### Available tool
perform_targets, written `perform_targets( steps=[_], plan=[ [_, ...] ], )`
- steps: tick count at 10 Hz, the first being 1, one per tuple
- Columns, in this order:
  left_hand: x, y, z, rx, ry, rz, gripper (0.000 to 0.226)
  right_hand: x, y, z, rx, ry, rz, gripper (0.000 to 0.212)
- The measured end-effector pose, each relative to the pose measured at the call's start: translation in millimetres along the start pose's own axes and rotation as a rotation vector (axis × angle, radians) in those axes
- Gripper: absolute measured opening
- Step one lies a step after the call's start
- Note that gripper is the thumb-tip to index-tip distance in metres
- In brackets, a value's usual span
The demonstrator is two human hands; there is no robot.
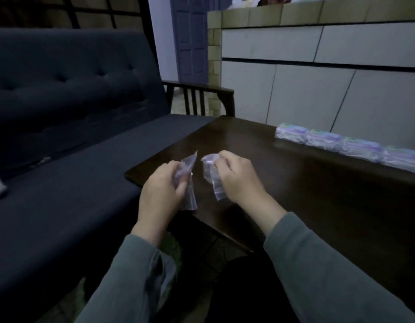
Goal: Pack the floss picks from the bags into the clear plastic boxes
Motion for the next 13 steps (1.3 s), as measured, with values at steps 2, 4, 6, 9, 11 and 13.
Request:
perform_targets(
  steps=[2, 4, 6, 9, 11, 13],
  plan=[
    [-36, 58, -62, 0.004, 0.175, 0.033, 0.018, -49, -79, -45, 0.095, 0.09, -0.171, 0.028],
    [-81, 65, -117, -0.008, 0.389, -0.025, 0.036, -71, -154, -27, 0.068, 0.002, -0.319, 0.028],
    [-115, 40, -155, 0.04, 0.532, -0.197, 0.031, -74, -220, 19, -0.039, -0.232, -0.422, 0.029],
    [-149, 27, -202, 0.048, 0.643, -0.706, 0.07, -88, -258, 53, -0.211, -0.257, -0.598, 0.069],
    [-144, 35, -201, 0.119, 0.522, -0.701, 0.069, -95, -259, 53, -0.298, -0.189, -0.635, 0.077],
    [-126, 48, -188, 0.077, 0.442, -0.587, 0.056, -90, -236, 33, -0.197, -0.144, -0.58, 0.071]
  ],
)
Point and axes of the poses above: each hand's wrist, its own x-axis towards the middle knuckle, its own y-axis out of the back of the hand, z = x × y, the point moved 2 cm from there along x, towards the middle knuckle, and after that the axes turned 2 degrees about z, right-handed, at the moved point
